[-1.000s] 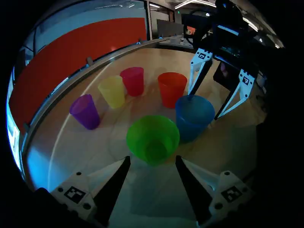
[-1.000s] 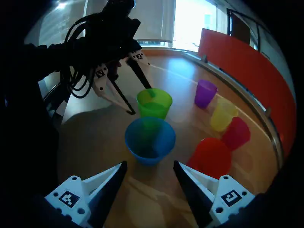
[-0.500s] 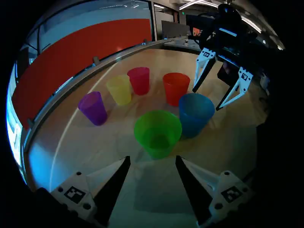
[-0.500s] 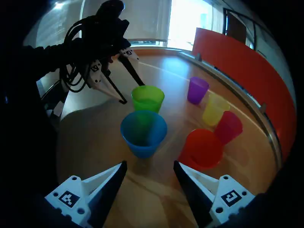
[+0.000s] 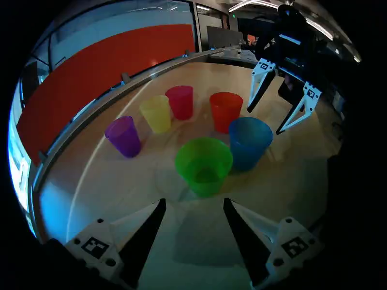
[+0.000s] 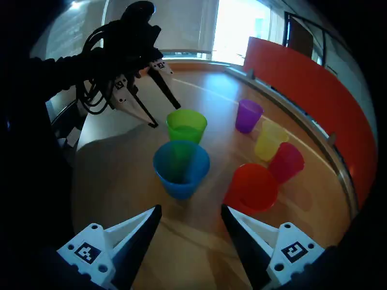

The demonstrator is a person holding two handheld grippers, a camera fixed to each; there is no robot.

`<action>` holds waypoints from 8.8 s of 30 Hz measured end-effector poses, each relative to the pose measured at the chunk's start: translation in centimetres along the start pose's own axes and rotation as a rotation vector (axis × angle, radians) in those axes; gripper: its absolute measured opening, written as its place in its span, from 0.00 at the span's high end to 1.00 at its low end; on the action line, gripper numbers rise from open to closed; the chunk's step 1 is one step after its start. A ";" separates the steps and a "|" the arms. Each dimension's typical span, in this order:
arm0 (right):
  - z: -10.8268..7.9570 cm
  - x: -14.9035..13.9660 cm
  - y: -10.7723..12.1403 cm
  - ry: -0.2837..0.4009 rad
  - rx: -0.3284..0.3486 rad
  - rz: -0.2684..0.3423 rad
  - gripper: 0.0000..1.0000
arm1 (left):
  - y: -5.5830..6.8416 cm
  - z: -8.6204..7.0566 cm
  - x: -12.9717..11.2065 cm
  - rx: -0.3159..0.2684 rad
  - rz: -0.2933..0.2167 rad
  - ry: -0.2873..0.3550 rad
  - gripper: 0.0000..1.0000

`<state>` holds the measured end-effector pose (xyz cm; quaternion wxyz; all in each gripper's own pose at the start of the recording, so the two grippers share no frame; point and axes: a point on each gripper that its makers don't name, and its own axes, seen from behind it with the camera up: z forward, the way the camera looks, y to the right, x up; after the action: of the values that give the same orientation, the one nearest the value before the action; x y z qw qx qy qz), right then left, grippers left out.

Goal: Pour water

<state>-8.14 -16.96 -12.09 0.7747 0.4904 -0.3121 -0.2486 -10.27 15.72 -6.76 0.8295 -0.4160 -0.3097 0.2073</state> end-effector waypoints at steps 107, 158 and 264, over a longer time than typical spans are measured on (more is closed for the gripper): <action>-16.0 3.9 19.0 0.711 -1.039 0.536 0.03 | -14.7 -15.0 5.3 0.812 -0.470 0.741 0.12; -15.6 3.3 17.6 0.630 -1.030 0.534 0.03 | -14.5 -10.3 -1.4 0.899 -0.486 0.663 0.12; -12.5 -3.8 18.7 0.672 -1.081 0.547 0.01 | -14.4 -10.0 -1.7 0.894 -0.478 0.657 0.12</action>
<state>-0.13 0.59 0.12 0.9999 -0.0105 0.0000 0.0004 -3.38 0.91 -0.21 0.9998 0.0118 -0.0051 -0.0142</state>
